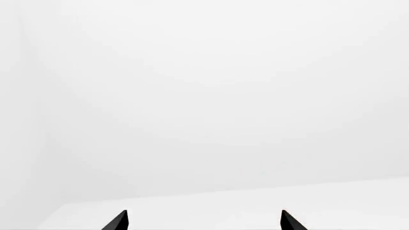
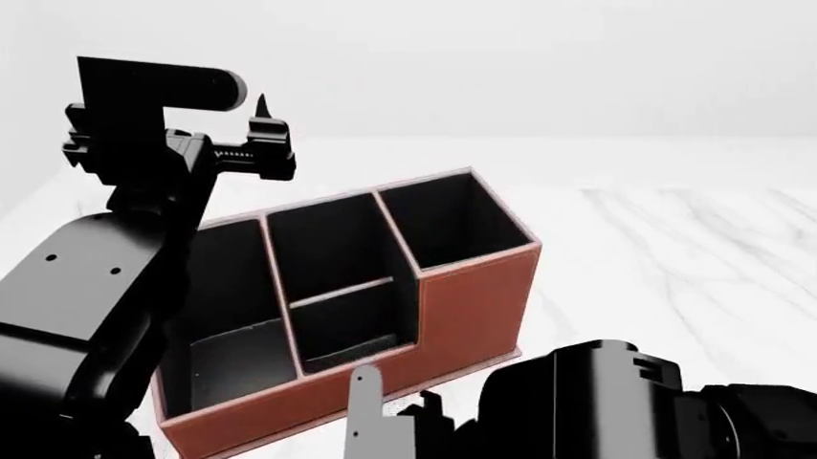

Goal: Pick up the book and place it in the right compartment of the caddy.

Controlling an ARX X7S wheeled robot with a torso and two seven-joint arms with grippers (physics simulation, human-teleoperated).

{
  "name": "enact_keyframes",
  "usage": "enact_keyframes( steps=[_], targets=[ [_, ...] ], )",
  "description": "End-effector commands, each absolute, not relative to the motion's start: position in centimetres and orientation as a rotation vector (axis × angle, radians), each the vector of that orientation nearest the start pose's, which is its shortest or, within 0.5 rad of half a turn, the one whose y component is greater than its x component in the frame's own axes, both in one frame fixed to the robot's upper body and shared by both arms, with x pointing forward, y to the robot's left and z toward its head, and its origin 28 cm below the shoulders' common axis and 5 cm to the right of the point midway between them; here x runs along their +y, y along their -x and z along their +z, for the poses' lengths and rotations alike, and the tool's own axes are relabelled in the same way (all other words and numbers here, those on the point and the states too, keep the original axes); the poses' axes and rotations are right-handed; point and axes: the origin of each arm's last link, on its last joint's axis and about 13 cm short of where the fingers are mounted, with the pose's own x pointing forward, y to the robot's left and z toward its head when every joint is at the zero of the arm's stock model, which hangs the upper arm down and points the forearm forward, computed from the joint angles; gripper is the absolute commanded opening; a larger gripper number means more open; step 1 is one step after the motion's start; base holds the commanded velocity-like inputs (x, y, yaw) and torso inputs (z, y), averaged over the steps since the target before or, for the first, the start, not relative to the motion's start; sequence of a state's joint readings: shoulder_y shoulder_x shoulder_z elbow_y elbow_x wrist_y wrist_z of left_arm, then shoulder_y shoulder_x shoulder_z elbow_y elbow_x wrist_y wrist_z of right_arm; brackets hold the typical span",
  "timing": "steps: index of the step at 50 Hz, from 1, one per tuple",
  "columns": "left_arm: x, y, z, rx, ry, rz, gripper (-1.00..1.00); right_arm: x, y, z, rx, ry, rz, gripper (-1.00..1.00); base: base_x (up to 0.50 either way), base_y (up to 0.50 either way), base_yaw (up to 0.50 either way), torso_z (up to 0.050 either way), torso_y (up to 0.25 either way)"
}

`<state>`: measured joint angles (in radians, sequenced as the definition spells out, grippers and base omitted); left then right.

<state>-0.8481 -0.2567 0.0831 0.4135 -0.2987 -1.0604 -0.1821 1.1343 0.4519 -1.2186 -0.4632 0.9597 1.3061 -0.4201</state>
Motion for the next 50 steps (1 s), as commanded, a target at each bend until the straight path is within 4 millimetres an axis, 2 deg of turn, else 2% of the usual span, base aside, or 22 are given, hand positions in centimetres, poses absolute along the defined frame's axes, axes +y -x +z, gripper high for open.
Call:
enact_keyframes(
  steps=[1,20,22,25,28,29,30,31,34,39,50],
  targets=[
    [23.3,-29.6,24.9,-0.171,-0.105,0.024,1.00,-4.6,-24.2,15.4,0.859,0.778,1.479,-1.00,0.00,0.00,0.00,0.000,0.000],
    [23.4,-29.5,25.2,-0.176,-0.107,0.026,1.00,-4.9,-23.9,16.2,0.823,0.798,1.463,-1.00,0.00,0.00,0.00,0.000,0.000],
    [23.4,-29.5,25.2,-0.176,-0.106,0.027,1.00,-4.9,-23.7,16.9,0.793,0.803,1.456,-1.00,0.00,0.00,0.00,0.000,0.000],
    [23.4,-29.5,25.2,-0.177,-0.107,0.029,1.00,-5.3,-23.1,19.7,0.691,0.824,1.414,-1.00,0.00,0.00,0.00,0.000,0.000],
    [23.4,-29.5,25.2,-0.177,-0.107,0.029,1.00,-5.2,-23.1,19.7,0.691,0.824,1.413,-1.00,0.00,0.00,0.00,0.000,0.000],
    [23.6,-29.5,25.4,-0.180,-0.098,0.033,1.00,-6.0,-23.3,23.7,0.579,0.847,1.265,-1.00,0.00,0.00,0.00,0.000,0.000],
    [23.6,-29.5,25.4,-0.180,-0.098,0.033,1.00,-6.1,-22.9,24.8,0.565,0.810,1.256,-1.00,0.00,0.00,0.00,0.000,0.000],
    [23.5,-29.5,25.4,-0.180,-0.098,0.033,1.00,-6.1,-22.0,25.3,0.595,0.780,1.337,-1.00,0.00,0.00,0.00,0.000,0.000],
    [23.5,-29.4,25.3,-0.180,-0.103,0.030,1.00,-6.5,-21.7,27.0,0.553,0.756,1.318,-1.00,0.00,0.00,0.00,0.000,0.000],
    [23.4,-29.4,25.4,-0.182,-0.104,0.029,1.00,-7.0,-21.4,28.3,0.523,0.748,1.262,-1.00,0.00,0.00,0.00,0.000,0.000],
    [23.4,-29.3,25.4,-0.184,-0.104,0.029,1.00,-7.2,-21.1,28.6,0.523,0.740,1.248,-1.00,0.00,0.00,0.00,0.000,0.000]
  ],
)
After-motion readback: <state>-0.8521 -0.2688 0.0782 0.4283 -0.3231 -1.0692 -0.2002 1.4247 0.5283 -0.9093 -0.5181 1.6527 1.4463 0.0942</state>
